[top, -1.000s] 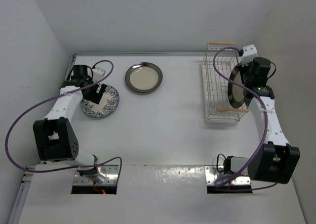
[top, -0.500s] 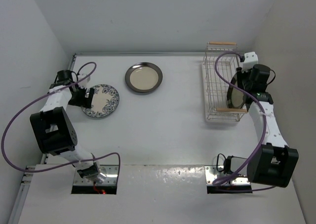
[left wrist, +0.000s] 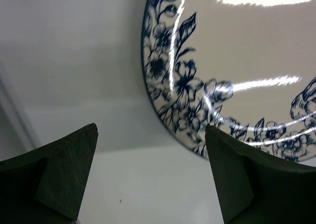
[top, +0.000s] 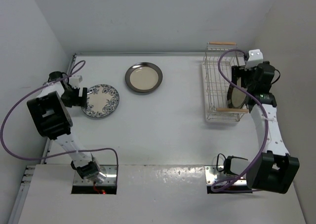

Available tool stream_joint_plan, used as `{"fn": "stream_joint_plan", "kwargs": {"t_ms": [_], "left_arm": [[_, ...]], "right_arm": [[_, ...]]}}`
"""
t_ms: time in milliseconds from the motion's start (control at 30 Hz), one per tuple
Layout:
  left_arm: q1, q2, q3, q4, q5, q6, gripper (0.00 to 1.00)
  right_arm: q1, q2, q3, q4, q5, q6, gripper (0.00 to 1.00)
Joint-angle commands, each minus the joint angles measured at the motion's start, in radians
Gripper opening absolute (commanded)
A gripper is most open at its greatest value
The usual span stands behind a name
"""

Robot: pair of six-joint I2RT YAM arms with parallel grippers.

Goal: Load the plates into the dish rack

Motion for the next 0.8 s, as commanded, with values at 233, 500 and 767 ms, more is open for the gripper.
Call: {"fn": "stream_joint_plan", "kwargs": {"t_ms": [233, 500, 767], "left_arm": [[0.003, 0.243, 0.114, -0.116, 0.305, 0.065, 0.73], [0.003, 0.324, 0.16, -0.228, 0.428, 0.131, 0.0], [-0.067, 0.167, 0.106, -0.375, 0.535, 0.352, 0.0]], "right_arm": [[0.003, -0.117, 0.089, -0.016, -0.061, 0.053, 1.0], [0.049, -0.2, 0.055, -0.045, -0.158, 0.136, 1.0], [0.32, -0.195, -0.012, -0.109, -0.197, 0.233, 0.96]]}}
